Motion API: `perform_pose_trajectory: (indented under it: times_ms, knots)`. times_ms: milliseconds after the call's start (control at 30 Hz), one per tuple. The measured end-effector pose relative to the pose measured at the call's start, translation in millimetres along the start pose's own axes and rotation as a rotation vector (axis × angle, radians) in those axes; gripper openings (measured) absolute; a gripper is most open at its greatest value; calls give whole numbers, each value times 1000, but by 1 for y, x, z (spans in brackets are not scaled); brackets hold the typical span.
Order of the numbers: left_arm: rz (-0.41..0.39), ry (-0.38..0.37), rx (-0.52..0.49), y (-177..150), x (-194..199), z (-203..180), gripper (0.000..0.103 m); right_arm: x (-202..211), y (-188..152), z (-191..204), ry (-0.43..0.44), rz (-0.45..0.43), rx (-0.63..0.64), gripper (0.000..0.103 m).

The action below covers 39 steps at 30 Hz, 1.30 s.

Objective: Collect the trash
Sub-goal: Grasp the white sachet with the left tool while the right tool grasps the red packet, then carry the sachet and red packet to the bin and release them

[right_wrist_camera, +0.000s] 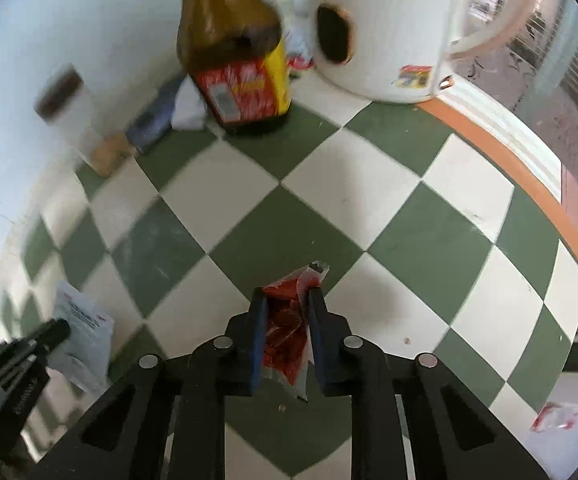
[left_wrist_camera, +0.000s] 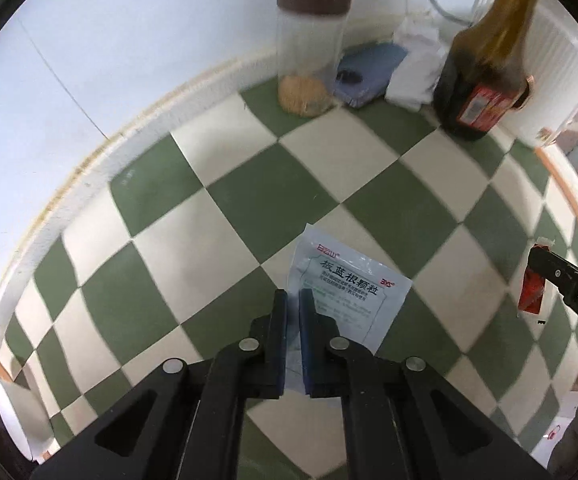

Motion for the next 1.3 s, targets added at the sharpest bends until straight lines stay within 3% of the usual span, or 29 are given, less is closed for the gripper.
perform_pose_trajectory:
  times_ms: [100,200,400,567,733,867,1000,1167,1300]
  knots:
    - [-43,-7,-23,5,37,-17,3,29,8,-16,70,-33,-59,19]
    - [-93,-25,-78,12,69,-62,3,62,9,-45,127,-71,-125,19]
    - [-150,-154,-238,10,121,-190,3,135,-7,-165,154,-175,-305,18]
    - [-100,-297,-429,-34,135,-346,3,178,-70,-302,93,-213,-487,18]
    - [24,-414,-633,-121,104,-505,4,181,-190,-459,-28,-169,-728,18]
    - [182,-445,-751,-219,28,-607,4,134,-290,-557,-68,-89,-924,18]
    - [307,-422,-812,-300,-64,-667,4,42,-376,-629,-72,-9,-1066,18]
    - [413,-368,-887,-385,-173,-725,4,-67,-434,-690,-67,40,-1148,18]
    - [440,-331,-935,-421,-226,-748,4,-135,-457,-730,-84,54,-1134,18]
Point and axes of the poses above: each gripper's, at about its wrist camera, not at the fingertips, and x roughly against the way its jaws point, z to its left, y to its top, the point moved 10 cm from there along -x, roughly the way its jaws point, and after that the axes turned 4 degrees about -x, right-handed, at the moved point
